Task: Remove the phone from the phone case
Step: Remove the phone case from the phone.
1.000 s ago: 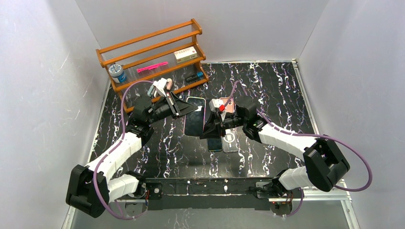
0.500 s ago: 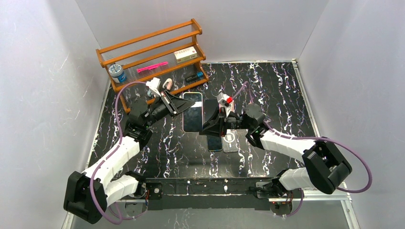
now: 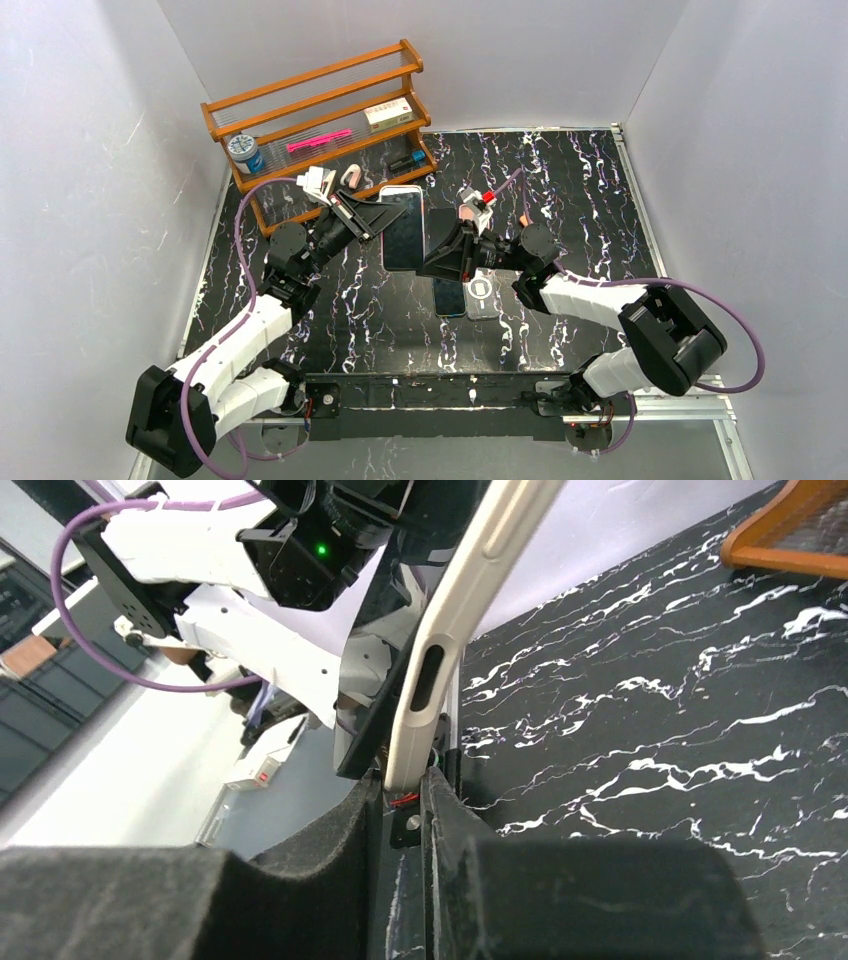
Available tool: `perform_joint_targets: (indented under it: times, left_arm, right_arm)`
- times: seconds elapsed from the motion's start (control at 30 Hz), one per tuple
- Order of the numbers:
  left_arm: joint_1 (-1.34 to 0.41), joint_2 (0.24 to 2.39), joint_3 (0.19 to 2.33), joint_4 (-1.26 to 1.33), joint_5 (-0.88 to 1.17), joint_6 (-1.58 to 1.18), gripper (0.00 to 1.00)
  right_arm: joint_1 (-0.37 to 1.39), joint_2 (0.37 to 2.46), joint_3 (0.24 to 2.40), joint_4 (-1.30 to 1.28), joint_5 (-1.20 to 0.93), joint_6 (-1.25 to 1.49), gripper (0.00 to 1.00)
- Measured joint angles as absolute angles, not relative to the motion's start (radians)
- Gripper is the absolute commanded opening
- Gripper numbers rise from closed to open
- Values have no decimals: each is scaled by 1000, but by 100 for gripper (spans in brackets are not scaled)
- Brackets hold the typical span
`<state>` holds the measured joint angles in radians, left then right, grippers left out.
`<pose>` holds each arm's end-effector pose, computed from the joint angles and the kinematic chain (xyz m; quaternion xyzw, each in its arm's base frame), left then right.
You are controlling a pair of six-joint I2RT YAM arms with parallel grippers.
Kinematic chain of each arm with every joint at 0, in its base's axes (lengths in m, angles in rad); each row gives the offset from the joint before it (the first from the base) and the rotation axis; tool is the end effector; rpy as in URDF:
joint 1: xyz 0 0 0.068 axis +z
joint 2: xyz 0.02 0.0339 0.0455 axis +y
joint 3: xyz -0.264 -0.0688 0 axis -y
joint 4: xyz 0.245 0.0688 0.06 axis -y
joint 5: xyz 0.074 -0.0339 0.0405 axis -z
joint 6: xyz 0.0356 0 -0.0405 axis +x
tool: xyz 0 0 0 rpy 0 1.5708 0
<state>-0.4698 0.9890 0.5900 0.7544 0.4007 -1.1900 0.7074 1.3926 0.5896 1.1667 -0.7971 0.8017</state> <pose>0.1935 -0.1138 0.3313 -0.0443 0.5812 -0.6703 0.4592 0.1955 0.2006 0.2739 -0.2945 0.5376 0.6802 0.4020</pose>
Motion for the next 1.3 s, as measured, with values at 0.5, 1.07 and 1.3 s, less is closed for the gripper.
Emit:
perform_joint_targets:
  times: [0.5, 1.07, 1.3]
  left_arm:
    - [-505, 987, 548, 845, 302, -1197, 0]
    - [-578, 1032, 505, 881, 306, -1224, 0]
    - [-577, 1106, 563, 821, 286, -1196, 12]
  right_arm:
    - [669, 1436, 564, 1301, -751, 972, 26]
    - [645, 1469, 574, 1357, -705, 1019, 16]
    - [620, 1472, 574, 1276, -683, 1052, 2]
